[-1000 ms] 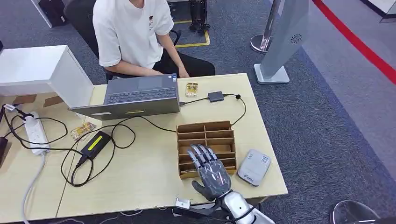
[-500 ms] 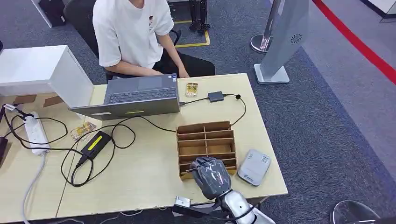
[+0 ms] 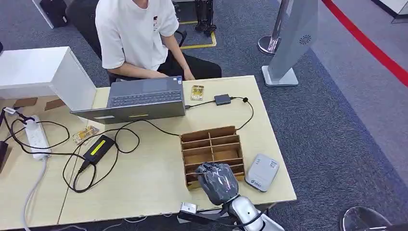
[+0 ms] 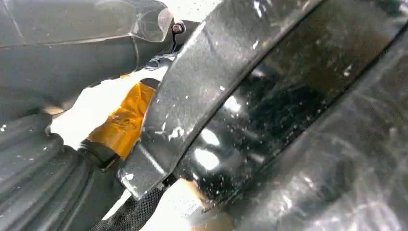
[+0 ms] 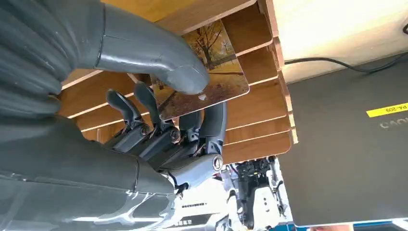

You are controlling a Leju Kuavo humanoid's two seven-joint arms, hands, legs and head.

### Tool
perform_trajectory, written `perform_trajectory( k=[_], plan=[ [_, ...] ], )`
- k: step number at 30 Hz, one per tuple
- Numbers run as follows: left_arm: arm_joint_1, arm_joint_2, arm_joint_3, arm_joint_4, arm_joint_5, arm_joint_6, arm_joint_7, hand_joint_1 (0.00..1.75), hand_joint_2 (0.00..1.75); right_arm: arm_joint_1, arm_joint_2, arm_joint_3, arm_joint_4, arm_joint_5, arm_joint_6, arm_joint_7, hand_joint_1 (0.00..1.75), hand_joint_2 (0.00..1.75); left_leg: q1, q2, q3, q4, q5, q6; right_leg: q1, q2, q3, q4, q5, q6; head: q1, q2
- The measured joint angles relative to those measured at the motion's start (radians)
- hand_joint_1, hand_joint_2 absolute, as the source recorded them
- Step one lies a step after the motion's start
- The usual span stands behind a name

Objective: Pass the card to the sensor for recognition and then transmit it.

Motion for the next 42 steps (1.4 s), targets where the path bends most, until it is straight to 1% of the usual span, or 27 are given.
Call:
perform_trajectory(
  k=[4, 5, 6, 12, 13, 14, 15, 16, 18, 19, 20, 21, 23, 25, 26, 29, 30, 32, 34, 36, 38, 39, 42],
  plan=[
    [0.000, 0.000, 0.000, 0.000, 0.000, -0.002, 0.002, 0.00, 1.75, 0.001, -0.003, 0.000, -0.010, 0.007, -0.001, 0.002, 1.55, 1.75, 0.000, 0.000, 0.000, 0.000, 0.000, 0.000, 0.000, 0.000, 0.000, 0.000, 0.000, 0.000, 0.000, 0.000],
    [0.000, 0.000, 0.000, 0.000, 0.001, -0.002, 0.010, 0.00, 1.75, 0.001, -0.009, 0.000, -0.045, 0.015, 0.000, 0.013, 1.55, 1.75, 0.000, 0.000, 0.000, 0.000, 0.000, 0.000, 0.000, 0.000, 0.000, 0.000, 0.000, 0.000, 0.000, 0.000],
    [0.000, 0.000, 0.000, 0.000, 0.003, -0.002, 0.011, 0.00, 1.75, 0.004, -0.022, -0.006, -0.107, 0.032, 0.016, 0.026, 1.55, 1.75, 0.000, 0.000, 0.000, 0.000, 0.000, 0.000, 0.000, 0.000, 0.000, 0.000, 0.000, 0.000, 0.000, 0.000],
    [0.000, 0.001, 0.000, 0.000, 0.004, -0.005, 0.011, 0.00, 1.75, 0.013, -0.035, -0.034, -0.198, 0.060, 0.043, 0.034, 1.55, 1.75, 0.000, 0.000, 0.000, 0.000, 0.000, 0.000, 0.000, 0.000, 0.000, 0.000, 0.000, 0.000, 0.000, 0.000],
    [0.000, 0.001, 0.000, 0.000, 0.005, -0.006, 0.011, 0.00, 1.75, 0.013, -0.038, -0.039, -0.215, 0.051, 0.070, 0.031, 1.55, 1.75, 0.000, 0.000, 0.000, 0.000, 0.000, 0.000, 0.000, 0.000, 0.000, 0.000, 0.000, 0.000, 0.000, 0.000],
    [0.000, 0.002, -0.002, 0.000, 0.005, -0.009, 0.011, 0.00, 1.75, 0.012, -0.043, -0.045, -0.241, 0.027, 0.121, 0.029, 1.55, 1.75, 0.000, 0.000, 0.000, 0.000, 0.000, 0.000, 0.000, 0.000, 0.000, 0.000, 0.000, 0.000, 0.000, 0.000],
    [0.000, 0.003, -0.005, 0.000, 0.005, -0.013, 0.011, 0.00, 1.75, 0.008, -0.050, -0.049, -0.266, 0.001, 0.182, 0.029, 1.55, 1.75, 0.000, 0.000, 0.000, 0.000, 0.000, 0.000, 0.000, 0.000, 0.000, 0.000, 0.000, 0.000, 0.000, 0.000],
    [0.000, 0.005, -0.008, 0.000, 0.006, -0.018, 0.011, 0.00, 1.75, -0.003, -0.063, -0.050, -0.296, -0.037, 0.268, 0.027, 1.55, 1.75, 0.000, 0.000, 0.000, 0.000, 0.000, 0.000, 0.000, 0.000, 0.000, 0.000, 0.000, 0.000, 0.000, 0.000],
    [-0.001, 0.007, -0.011, 0.000, 0.008, -0.025, 0.010, 0.00, 1.75, -0.044, -0.094, -0.050, -0.344, -0.124, 0.413, 0.021, 1.55, 1.75, 0.000, 0.001, 0.000, 0.000, 0.000, 0.000, 0.000, 0.001, 0.000, 0.000, 0.001, 0.000, 0.001, 0.000],
    [-0.001, 0.008, -0.012, 0.000, 0.009, -0.028, 0.009, 0.00, 1.75, -0.072, -0.109, -0.051, -0.365, -0.165, 0.467, 0.019, 1.55, 1.75, 0.000, 0.001, 0.000, 0.000, 0.001, 0.000, 0.000, 0.001, 0.000, 0.000, 0.002, -0.001, 0.000, 0.000],
    [-0.002, 0.008, -0.014, 0.000, 0.010, -0.030, 0.008, 0.00, 1.75, -0.102, -0.123, -0.055, -0.385, -0.198, 0.504, 0.019, 1.55, 1.75, 0.000, 0.001, 0.000, 0.000, 0.001, 0.000, 0.000, 0.001, 0.000, 0.000, 0.002, 0.000, 0.001, 0.000],
    [-0.002, 0.009, -0.016, 0.000, 0.011, -0.032, 0.008, 0.00, 1.75, -0.128, -0.135, -0.062, -0.403, -0.214, 0.517, 0.016, 1.55, 1.75, 0.000, 0.001, 0.000, 0.000, 0.002, 0.001, 0.000, 0.001, 0.000, 0.000, 0.002, 0.000, 0.000, 0.000],
    [-0.002, 0.009, -0.017, 0.000, 0.010, -0.033, 0.008, 0.00, 1.75, -0.175, -0.145, -0.074, -0.426, -0.200, 0.503, 0.017, 1.55, 1.75, 0.000, 0.001, 0.000, 0.000, 0.002, 0.001, 0.000, 0.001, 0.000, 0.000, 0.003, -0.001, 0.000, 0.000],
    [-0.003, 0.009, -0.019, 0.000, 0.008, -0.033, 0.008, 0.00, 1.75, -0.211, -0.146, -0.083, -0.436, -0.148, 0.439, 0.031, 1.55, 1.75, 0.000, 0.001, 0.000, 0.000, 0.002, 0.000, 0.000, 0.001, 0.000, 0.000, 0.003, -0.001, 0.000, 0.000],
    [-0.003, 0.009, -0.024, 0.000, 0.007, -0.033, 0.008, 0.00, 1.75, -0.226, -0.146, -0.085, -0.439, -0.133, 0.418, 0.034, 1.55, 1.75, -0.001, 0.001, 0.000, 0.000, 0.002, 0.000, 0.000, 0.001, 0.000, 0.000, 0.003, -0.001, 0.000, 0.000],
    [-0.004, 0.009, -0.029, 0.000, 0.004, -0.033, 0.008, 0.00, 1.75, -0.255, -0.145, -0.091, -0.444, -0.094, 0.391, 0.047, 1.55, 1.75, 0.000, 0.001, 0.000, 0.000, 0.002, 0.000, 0.001, 0.000, 0.000, 0.000, 0.003, -0.001, 0.000, 0.000],
    [-0.004, 0.009, -0.032, 0.000, 0.001, -0.033, 0.008, 0.00, 1.75, -0.260, -0.143, -0.093, -0.443, -0.047, 0.355, 0.062, 1.55, 1.75, 0.000, 0.001, -0.001, 0.000, 0.002, 0.000, 0.001, 0.000, 0.000, 0.000, 0.003, -0.001, 0.001, 0.000],
    [-0.005, 0.009, -0.038, 0.000, -0.008, -0.034, 0.008, 0.00, 1.75, -0.284, -0.126, -0.101, -0.428, 0.046, 0.284, 0.079, 1.55, 1.75, 0.000, 0.002, -0.001, 0.000, 0.002, 0.000, 0.001, 0.001, 0.000, 0.001, 0.003, -0.001, 0.000, 0.000],
    [-0.009, 0.008, -0.050, 0.000, -0.017, -0.037, 0.008, 0.00, 1.75, -0.322, -0.096, -0.111, -0.390, 0.130, 0.230, 0.087, 1.55, 1.75, 0.000, 0.003, 0.000, 0.000, 0.002, 0.000, 0.001, 0.003, -0.001, 0.001, 0.003, -0.001, 0.000, 0.000],
    [-0.011, 0.008, -0.059, 0.000, -0.024, -0.039, 0.008, 0.00, 1.75, -0.356, -0.064, -0.124, -0.337, 0.219, 0.169, 0.094, 1.55, 1.75, 0.000, 0.003, 0.000, 0.000, 0.003, -0.001, 0.001, 0.002, 0.000, 0.001, 0.003, -0.001, 0.000, 0.000],
    [-0.012, 0.008, -0.068, 0.000, -0.030, -0.039, 0.009, 0.00, 1.75, -0.391, -0.033, -0.136, -0.278, 0.280, 0.117, 0.096, 1.55, 1.75, 0.000, 0.002, 0.000, 0.000, 0.003, -0.001, 0.001, 0.002, 0.000, 0.001, 0.003, -0.002, 0.000, 0.000],
    [-0.014, 0.007, -0.072, 0.000, -0.036, -0.035, 0.019, 0.00, 1.75, -0.406, -0.020, -0.142, -0.250, 0.293, 0.104, 0.095, 1.55, 1.75, 0.000, 0.003, 0.000, 0.000, 0.004, -0.001, 0.001, 0.002, 0.000, 0.001, 0.003, -0.002, 0.000, 0.000],
    [-0.025, -0.021, -0.097, 0.000, -0.062, 0.001, 0.116, 0.00, 1.75, -0.449, 0.016, -0.175, -0.143, 0.325, 0.046, 0.076, 1.55, 1.75, 0.000, 0.002, -0.001, 0.000, 0.004, 0.000, 0.001, 0.001, 0.000, 0.001, 0.004, -0.002, 0.001, 0.000]
  ],
)
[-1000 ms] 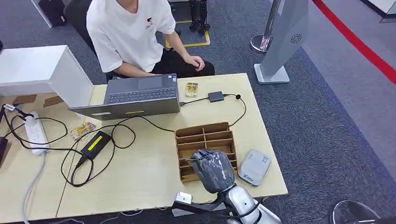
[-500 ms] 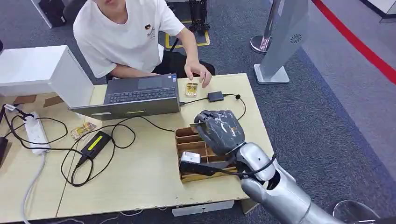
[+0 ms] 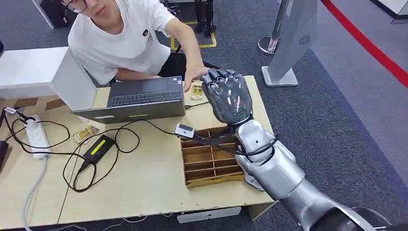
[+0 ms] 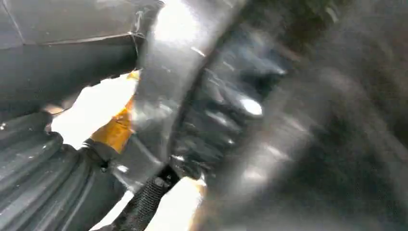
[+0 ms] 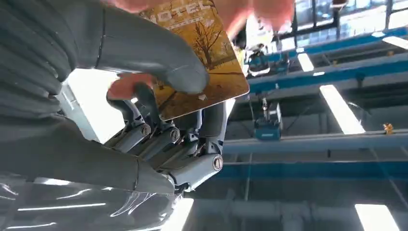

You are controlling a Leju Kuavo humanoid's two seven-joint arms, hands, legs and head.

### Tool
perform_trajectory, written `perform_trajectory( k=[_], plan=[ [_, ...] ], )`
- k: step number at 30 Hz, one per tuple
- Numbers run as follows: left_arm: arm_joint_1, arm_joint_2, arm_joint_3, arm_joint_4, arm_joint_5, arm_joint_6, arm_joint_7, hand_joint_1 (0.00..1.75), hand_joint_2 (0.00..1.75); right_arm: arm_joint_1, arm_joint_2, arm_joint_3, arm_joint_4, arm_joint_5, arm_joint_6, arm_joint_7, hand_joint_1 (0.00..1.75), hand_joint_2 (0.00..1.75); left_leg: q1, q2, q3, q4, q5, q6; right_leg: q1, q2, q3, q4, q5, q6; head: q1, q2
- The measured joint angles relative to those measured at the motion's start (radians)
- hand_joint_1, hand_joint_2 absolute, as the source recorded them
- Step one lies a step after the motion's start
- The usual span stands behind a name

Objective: Pass the card to the sensor for recognition and then transmit it.

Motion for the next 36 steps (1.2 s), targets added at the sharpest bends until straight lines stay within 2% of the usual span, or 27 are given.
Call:
perform_trajectory(
  k=[3, 11, 12, 28, 30, 33, 36],
  plan=[
    [-0.002, -0.011, -0.012, 0.000, -0.003, 0.012, 0.032, 0.00, 1.75, -0.024, 0.032, -0.029, 0.084, 0.014, -0.053, -0.013, 1.55, 1.75, 0.000, 0.000, 0.000, 0.000, 0.000, 0.000, -0.001, 0.000, 0.000, 0.000, 0.000, 0.000, 0.000, 0.000],
    [-0.002, -0.013, -0.014, 0.000, 0.026, 0.005, 0.033, 0.00, 1.75, -0.041, 0.082, -0.074, 0.218, 0.019, -0.065, -0.029, 1.55, 1.75, 0.000, 0.000, 0.000, 0.000, 0.000, 0.000, -0.001, 0.000, 0.000, 0.000, 0.000, 0.001, -0.001, 0.000],
    [-0.002, -0.013, -0.014, 0.000, 0.027, 0.005, 0.033, 0.00, 1.75, -0.042, 0.085, -0.077, 0.228, 0.019, -0.065, -0.029, 0.00, 1.75, 0.000, 0.000, 0.000, 0.000, 0.000, 0.000, -0.001, 0.000, 0.000, 0.000, 0.000, 0.001, -0.001, 0.000],
    [0.000, -0.013, -0.014, 0.005, 0.037, 0.018, 0.017, 0.00, 1.75, -0.039, 0.092, -0.105, 0.265, 0.045, -0.061, -0.034, 0.00, 1.75, 0.000, 0.000, 0.000, 0.000, 0.000, 0.000, -0.001, 0.000, -0.001, 0.000, 0.000, 0.001, -0.001, 0.000],
    [0.001, -0.010, -0.014, 0.005, 0.043, 0.008, -0.003, 0.00, 1.75, -0.039, 0.079, -0.113, 0.262, 0.066, -0.051, -0.024, 0.00, 1.75, 0.000, 0.000, 0.000, 0.000, 0.000, 0.000, -0.001, 0.000, -0.001, 0.000, 0.001, 0.001, 0.000, 0.000],
    [0.007, 0.014, -0.014, 0.006, 0.056, -0.032, -0.088, 0.00, 1.75, -0.033, 0.041, -0.132, 0.242, 0.104, -0.024, 0.005, 0.00, 1.75, 0.000, 0.000, 0.000, 0.000, 0.000, 0.000, -0.001, 0.000, -0.002, -0.001, 0.000, 0.001, -0.001, 0.000],
    [0.013, 0.024, -0.014, 0.006, 0.071, -0.039, -0.114, 0.00, 1.75, -0.022, -0.031, -0.170, 0.216, 0.122, -0.005, 0.017, 0.00, 1.75, 0.000, -0.002, -0.001, 0.001, 0.000, 0.000, -0.001, -0.001, -0.002, -0.001, 0.001, 0.001, 0.000, 0.000]
  ],
)
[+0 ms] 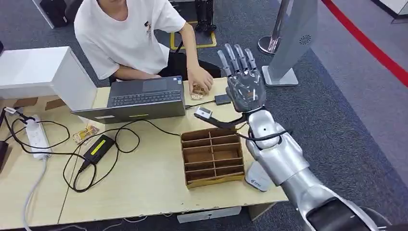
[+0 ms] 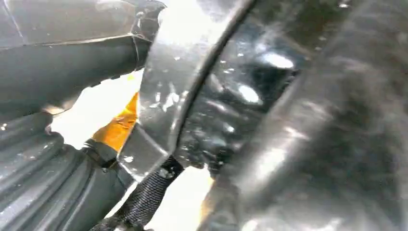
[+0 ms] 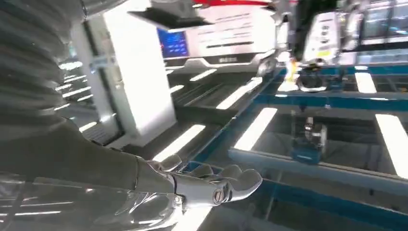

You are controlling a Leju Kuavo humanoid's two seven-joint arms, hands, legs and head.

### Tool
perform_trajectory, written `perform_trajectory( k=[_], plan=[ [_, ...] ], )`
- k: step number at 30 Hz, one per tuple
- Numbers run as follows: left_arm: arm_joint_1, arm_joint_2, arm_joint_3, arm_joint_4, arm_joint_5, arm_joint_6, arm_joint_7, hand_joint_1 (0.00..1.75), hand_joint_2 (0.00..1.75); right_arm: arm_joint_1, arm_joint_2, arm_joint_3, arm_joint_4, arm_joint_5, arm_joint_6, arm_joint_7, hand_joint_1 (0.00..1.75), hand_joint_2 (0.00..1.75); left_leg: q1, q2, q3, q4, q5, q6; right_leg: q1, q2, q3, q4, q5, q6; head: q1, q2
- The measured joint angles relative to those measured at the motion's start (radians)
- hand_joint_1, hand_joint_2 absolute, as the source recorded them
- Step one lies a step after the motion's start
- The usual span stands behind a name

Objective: Pass the card to the sensor for recognition and then transmit it.

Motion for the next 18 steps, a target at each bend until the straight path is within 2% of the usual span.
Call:
perform_trajectory(
  k=[5, 8, 9, 12, 15, 18],
  plan=[
    [0.002, 0.002, 0.000, 0.000, 0.011, 0.000, -0.003, 0.00, 1.75, 0.007, -0.087, -0.057, -0.018, 0.010, 0.007, -0.005, 0.00, 1.75, -0.001, 0.001, 0.000, 0.001, 0.000, 0.000, 0.000, 0.002, -0.001, -0.001, 0.001, 0.001, 0.000, 0.000],
    [0.002, 0.002, 0.000, 0.000, 0.026, 0.001, -0.003, 0.00, 1.75, 0.026, -0.172, -0.101, -0.029, -0.003, 0.023, 0.023, 0.00, 1.75, -0.001, -0.003, -0.001, 0.002, 0.000, 0.001, 0.000, -0.003, -0.001, -0.001, 0.001, 0.002, -0.001, 0.000],
    [0.003, 0.002, 0.000, 0.000, 0.033, 0.001, -0.003, 0.00, 1.75, 0.035, -0.217, -0.132, -0.032, -0.021, 0.021, 0.026, 0.00, 1.75, -0.001, -0.007, -0.002, 0.002, 0.001, 0.003, 0.000, -0.008, 0.000, -0.001, 0.000, 0.002, 0.000, 0.000],
    [0.006, 0.002, 0.000, 0.000, 0.048, 0.002, -0.003, 0.00, 1.75, 0.074, -0.352, -0.248, -0.035, -0.094, 0.008, 0.001, 0.00, 1.75, -0.001, -0.013, -0.003, 0.004, 0.001, 0.004, 0.000, -0.013, 0.000, -0.002, 0.000, 0.003, 0.000, 0.000],
    [0.010, 0.001, 0.000, 0.000, 0.053, 0.013, 0.000, 0.00, 1.75, 0.188, -0.511, -0.415, -0.055, -0.179, 0.008, -0.022, 0.00, 1.75, -0.001, -0.017, -0.005, 0.005, -0.001, 0.007, 0.000, -0.018, 0.005, -0.004, -0.002, 0.007, 0.000, 0.000],
    [0.014, 0.000, 0.000, 0.000, 0.056, 0.021, 0.002, 0.00, 1.75, 0.308, -0.612, -0.596, -0.074, -0.219, 0.015, -0.060, 0.00, 1.75, -0.001, -0.017, -0.004, 0.005, -0.005, 0.009, 0.000, -0.017, 0.004, -0.005, -0.003, 0.007, 0.000, 0.000]
  ],
)
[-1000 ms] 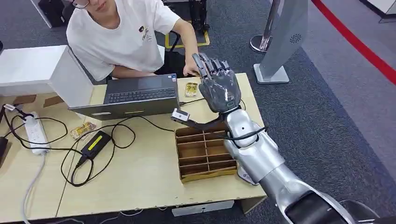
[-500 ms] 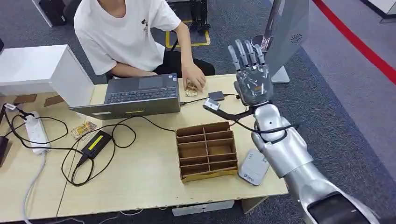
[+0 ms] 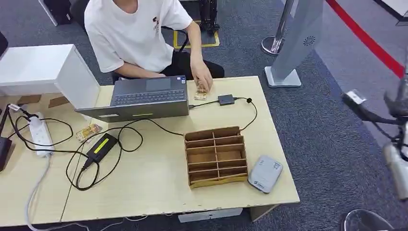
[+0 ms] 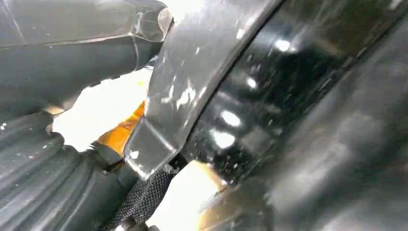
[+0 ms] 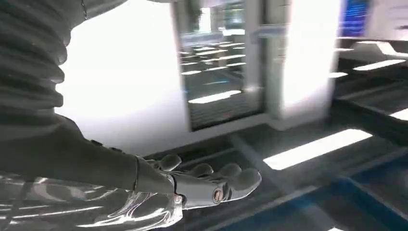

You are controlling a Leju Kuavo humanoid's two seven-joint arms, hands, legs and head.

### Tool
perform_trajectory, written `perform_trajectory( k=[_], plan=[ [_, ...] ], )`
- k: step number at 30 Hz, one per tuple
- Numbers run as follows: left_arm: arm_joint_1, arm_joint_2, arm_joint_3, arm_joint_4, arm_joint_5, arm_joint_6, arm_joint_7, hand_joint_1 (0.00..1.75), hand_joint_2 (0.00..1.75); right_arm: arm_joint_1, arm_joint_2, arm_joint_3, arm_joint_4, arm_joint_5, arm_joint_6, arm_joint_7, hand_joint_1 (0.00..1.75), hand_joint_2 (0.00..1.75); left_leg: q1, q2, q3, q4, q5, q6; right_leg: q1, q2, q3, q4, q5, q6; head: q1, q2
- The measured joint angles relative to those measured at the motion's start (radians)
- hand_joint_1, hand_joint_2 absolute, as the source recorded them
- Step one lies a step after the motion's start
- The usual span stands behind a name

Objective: Pass the card to the sensor for recognition and then transmit it.

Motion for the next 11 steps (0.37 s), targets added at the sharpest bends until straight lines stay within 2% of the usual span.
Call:
perform_trajectory(
  k=[2, 4, 6, 8, 11],
  plan=[
    [0.001, -0.002, 0.000, 0.000, 0.016, 0.005, 0.005, 0.00, 1.75, 0.107, -0.038, -0.121, -0.019, 0.003, 0.034, -0.006, 0.00, 1.75, 0.000, 0.000, 0.003, 0.000, -0.002, 0.000, 0.001, 0.001, 0.002, -0.001, -0.001, 0.001, 0.000, 0.000],
    [0.003, -0.004, 0.002, 0.000, 0.041, 0.014, 0.010, 0.00, 1.75, 0.234, -0.045, -0.285, -0.027, 0.020, 0.040, -0.047, 0.00, 1.75, 0.001, -0.003, 0.002, -0.001, -0.002, 0.001, 0.001, -0.003, 0.005, -0.001, -0.004, 0.002, 0.000, 0.000],
    [0.004, -0.006, 0.003, 0.000, 0.058, 0.019, 0.019, 0.00, 1.75, 0.318, -0.033, -0.446, -0.019, 0.048, 0.037, -0.101, 0.00, 1.75, 0.000, -0.004, 0.001, -0.001, -0.002, 0.001, 0.000, -0.005, 0.004, -0.001, -0.005, 0.002, -0.001, 0.000],
    [0.004, -0.006, 0.004, 0.000, 0.072, 0.022, 0.026, 0.00, 1.75, 0.376, -0.018, -0.562, -0.013, 0.093, 0.034, -0.152, 0.00, 1.75, 0.000, -0.002, 0.002, -0.001, -0.002, 0.001, 0.000, -0.002, 0.003, -0.001, -0.005, 0.002, 0.000, 0.000],
    [0.005, -0.010, 0.007, 0.000, 0.098, 0.032, 0.034, 0.00, 1.75, 0.415, 0.046, -0.766, 0.028, 0.199, 0.019, -0.269, 0.00, 1.75, 0.000, 0.000, 0.004, -0.002, -0.003, 0.000, 0.000, 0.001, 0.003, -0.001, -0.005, 0.002, 0.000, 0.000]
  ],
)
